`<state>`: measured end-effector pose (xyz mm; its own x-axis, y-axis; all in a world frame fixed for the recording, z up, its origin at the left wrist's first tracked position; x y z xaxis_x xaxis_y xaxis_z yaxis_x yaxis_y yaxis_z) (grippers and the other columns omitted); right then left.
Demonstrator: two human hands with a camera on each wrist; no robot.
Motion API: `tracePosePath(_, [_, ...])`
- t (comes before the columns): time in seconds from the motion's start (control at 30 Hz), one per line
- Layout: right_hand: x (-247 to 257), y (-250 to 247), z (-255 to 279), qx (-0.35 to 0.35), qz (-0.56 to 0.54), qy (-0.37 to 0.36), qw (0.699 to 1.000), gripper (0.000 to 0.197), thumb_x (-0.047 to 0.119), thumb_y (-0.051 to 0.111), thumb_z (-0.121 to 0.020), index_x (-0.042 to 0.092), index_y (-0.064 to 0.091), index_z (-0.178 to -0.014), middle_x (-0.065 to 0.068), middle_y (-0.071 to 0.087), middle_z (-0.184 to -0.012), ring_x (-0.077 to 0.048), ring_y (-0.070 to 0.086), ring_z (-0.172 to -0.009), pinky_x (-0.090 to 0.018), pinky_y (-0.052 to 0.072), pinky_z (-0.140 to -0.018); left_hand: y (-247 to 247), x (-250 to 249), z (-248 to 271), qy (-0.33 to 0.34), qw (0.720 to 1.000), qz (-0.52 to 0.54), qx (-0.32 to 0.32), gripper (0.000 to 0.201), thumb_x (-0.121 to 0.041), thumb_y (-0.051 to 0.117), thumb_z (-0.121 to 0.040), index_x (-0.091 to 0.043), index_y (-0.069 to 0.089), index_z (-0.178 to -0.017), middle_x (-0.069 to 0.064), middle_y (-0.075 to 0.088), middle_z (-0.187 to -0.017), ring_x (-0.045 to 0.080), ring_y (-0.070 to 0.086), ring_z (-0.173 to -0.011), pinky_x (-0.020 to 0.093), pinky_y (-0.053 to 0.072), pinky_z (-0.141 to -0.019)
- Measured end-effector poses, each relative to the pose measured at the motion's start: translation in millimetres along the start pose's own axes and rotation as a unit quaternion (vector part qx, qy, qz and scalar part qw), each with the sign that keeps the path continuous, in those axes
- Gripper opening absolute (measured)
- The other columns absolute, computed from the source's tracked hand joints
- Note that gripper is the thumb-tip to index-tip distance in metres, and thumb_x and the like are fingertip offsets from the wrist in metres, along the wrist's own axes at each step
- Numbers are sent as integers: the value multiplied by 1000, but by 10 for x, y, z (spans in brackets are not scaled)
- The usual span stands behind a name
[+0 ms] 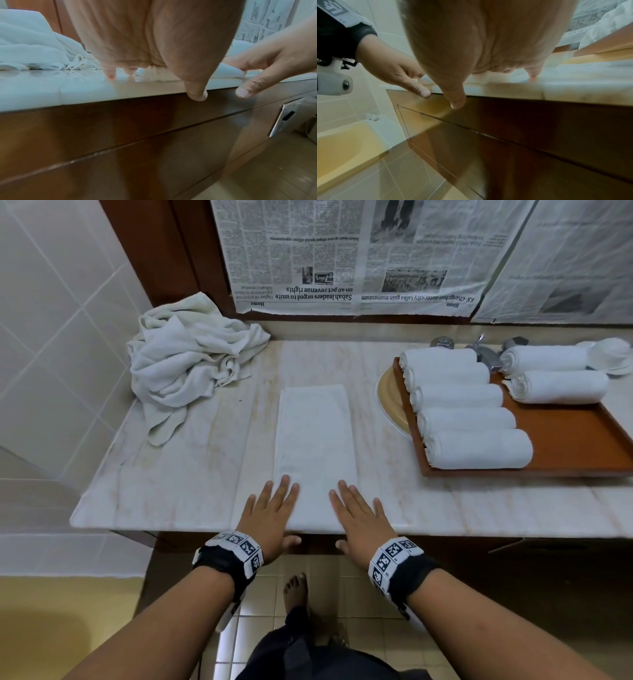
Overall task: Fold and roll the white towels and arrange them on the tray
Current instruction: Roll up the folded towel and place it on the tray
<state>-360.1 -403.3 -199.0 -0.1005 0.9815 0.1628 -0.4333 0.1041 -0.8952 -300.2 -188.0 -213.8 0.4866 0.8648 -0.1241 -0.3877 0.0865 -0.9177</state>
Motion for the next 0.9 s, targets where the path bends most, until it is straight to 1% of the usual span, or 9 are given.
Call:
tracePosePath(0.2, [10, 21, 13, -17, 15, 8, 1000, 96, 41, 53, -98, 25, -23, -154, -2, -36, -158, -19, -29, -146, -51, -12, -118, -5, -25, 26, -9, 1000, -4, -17, 106, -60, 54, -90, -30, -29, -149, 0, -41, -153, 24, -28, -144, 50, -2, -119])
tracePosePath(0.27, [21, 9, 19, -77, 7, -4, 997, 89, 40, 53, -98, 21, -9, -158, -5, -15, -165, -23, -13, -152, -49, -11, -118, -14, -53, 55, 21, 996, -17, -86, 108, -53, 65, -86, -24, -13, -155, 6, -18, -162, 29, -8, -150, 51, 11, -119])
tracePosePath(0.33, [6, 47, 87, -152, -19, -21, 988, 74, 33, 63, -92, 18, 26, -154, -8, 25, -161, -28, 23, -149, -47, 7, -121, 58, -37, 123, 63, 988, -13, -144, 102, -41, 80, -74, -21, 21, -155, 11, 25, -160, 34, 35, -142, 48, 37, -108])
tracePosePath(0.37, [-18, 88, 124, -181, -31, -30, 983, 62, 29, 68, -88, 18, 44, -144, -8, 42, -150, -28, 41, -138, -45, 22, -118, 120, -15, 159, 79, 984, -3, -162, 95, -36, 83, -72, -24, 30, -150, 10, 36, -156, 32, 45, -136, 45, 44, -103])
tracePosePath(0.43, [-91, 179, 177, -227, -63, -40, 971, 40, 23, 77, -82, 18, 62, -119, -5, 58, -128, -25, 60, -114, -40, 45, -102, 219, 41, 214, 88, 981, 26, -174, 83, -27, 80, -76, -27, 36, -147, 6, 36, -156, 29, 45, -136, 43, 46, -100])
tracePosePath(0.57, [-217, 134, 164, -263, -119, -62, 955, 25, 16, 80, -79, 17, 69, -101, -1, 65, -107, -21, 64, -91, -36, 55, -81, 204, 133, 148, 104, 971, 101, -187, 65, -22, 82, -75, -26, 48, -131, 4, 43, -152, 29, 50, -132, 49, 51, -97])
tracePosePath(0.67, [-239, 29, 114, -262, -114, -77, 955, 15, 19, 77, -83, 18, 71, -95, 2, 64, -94, -20, 62, -80, -37, 53, -70, 152, 181, 126, 128, 962, 140, -195, 49, -26, 83, -75, -21, 54, -114, 5, 52, -144, 30, 57, -124, 48, 54, -91])
tracePosePath(0.8, [-301, -34, 40, -217, -116, -67, 967, 16, 31, 62, -95, 21, 71, -103, 3, 65, -100, -19, 59, -90, -36, 48, -79, 234, 240, 144, 138, 939, 175, -263, 29, -38, 62, -88, -16, 62, -107, 4, 58, -138, 26, 57, -123, 39, 48, -100])
tracePosePath(0.9, [-324, -108, -13, -163, -147, -35, 975, 28, 38, 47, -102, 23, 69, -114, 6, 64, -110, -15, 57, -101, -32, 45, -90, 291, 251, 132, 122, 940, 137, -288, 32, -42, 52, -92, -16, 63, -107, 6, 60, -130, 28, 58, -112, 37, 52, -92])
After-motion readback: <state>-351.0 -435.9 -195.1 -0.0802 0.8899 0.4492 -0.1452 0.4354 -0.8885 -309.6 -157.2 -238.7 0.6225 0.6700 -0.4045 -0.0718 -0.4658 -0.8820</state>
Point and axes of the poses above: each hand's wrist, its own z-axis away from the middle knuckle, its own y-axis out of the palm, x = y × z, the point moved 1 cm from there along -z, towards the middle knuckle
